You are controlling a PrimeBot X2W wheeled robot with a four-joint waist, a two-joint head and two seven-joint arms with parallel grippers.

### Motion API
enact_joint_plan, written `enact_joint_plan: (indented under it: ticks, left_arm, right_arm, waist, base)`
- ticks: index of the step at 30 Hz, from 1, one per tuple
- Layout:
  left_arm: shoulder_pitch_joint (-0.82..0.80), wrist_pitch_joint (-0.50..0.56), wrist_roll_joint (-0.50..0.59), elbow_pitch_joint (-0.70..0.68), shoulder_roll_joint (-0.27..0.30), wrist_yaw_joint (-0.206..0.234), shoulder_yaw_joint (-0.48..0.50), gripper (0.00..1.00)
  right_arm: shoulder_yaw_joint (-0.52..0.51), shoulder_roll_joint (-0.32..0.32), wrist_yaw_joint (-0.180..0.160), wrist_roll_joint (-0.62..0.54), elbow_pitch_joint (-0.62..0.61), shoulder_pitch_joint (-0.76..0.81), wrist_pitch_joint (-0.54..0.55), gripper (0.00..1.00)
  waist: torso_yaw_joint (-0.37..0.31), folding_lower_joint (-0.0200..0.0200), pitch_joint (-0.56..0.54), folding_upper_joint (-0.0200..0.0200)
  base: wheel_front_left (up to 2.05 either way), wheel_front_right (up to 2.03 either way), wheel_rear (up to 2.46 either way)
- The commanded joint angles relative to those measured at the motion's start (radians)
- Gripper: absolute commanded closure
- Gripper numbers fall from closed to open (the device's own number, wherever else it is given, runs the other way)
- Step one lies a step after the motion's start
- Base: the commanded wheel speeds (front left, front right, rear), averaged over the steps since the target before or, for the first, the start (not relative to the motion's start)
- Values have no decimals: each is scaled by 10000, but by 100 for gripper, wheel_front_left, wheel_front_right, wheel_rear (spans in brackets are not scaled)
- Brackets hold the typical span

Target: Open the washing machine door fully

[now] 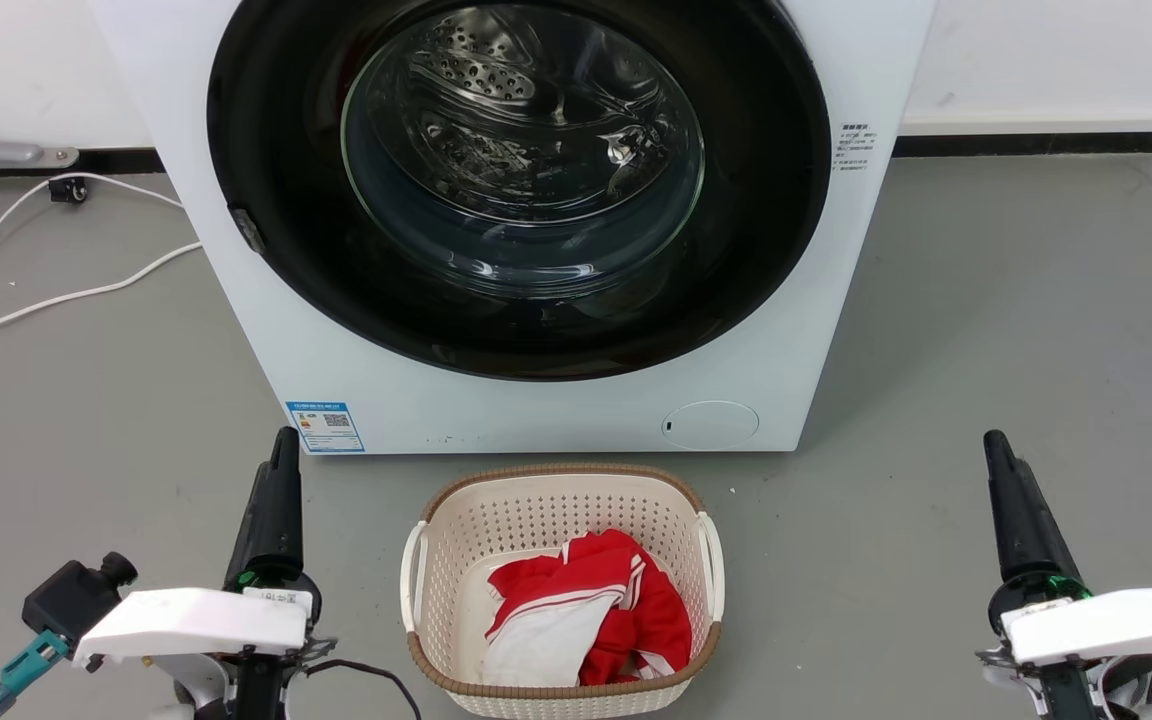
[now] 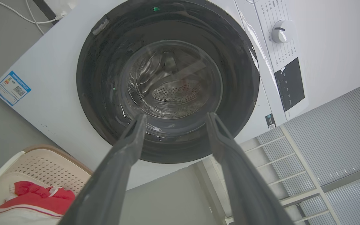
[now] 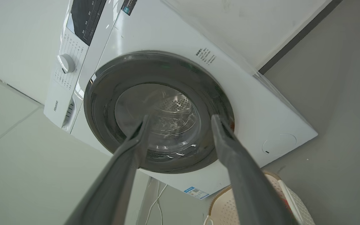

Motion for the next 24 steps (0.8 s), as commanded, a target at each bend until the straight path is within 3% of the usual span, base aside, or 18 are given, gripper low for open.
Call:
enact_joint_plan:
  ticks: [1, 12, 24]
  left_arm:
    - [-29, -106, 437, -236, 31, -19, 4, 0]
    - [104, -476, 2832, -501, 32, 102, -191, 0]
    - [244, -840, 4896, -596, 33, 349, -389, 0]
  right_arm:
    - [71, -20, 2, -546, -253, -49, -107, 0]
    - [294, -17, 2, -2828, -494, 248, -462, 0]
    - [384, -13, 2, -4438, -696, 408, -495, 0]
  waist:
    - [2, 0, -2, 0]
    - [35, 0, -28, 0]
    - [58, 0, -57, 0]
  base:
    - [0, 0, 0]
    - [0, 0, 0]
    - [0, 0, 0]
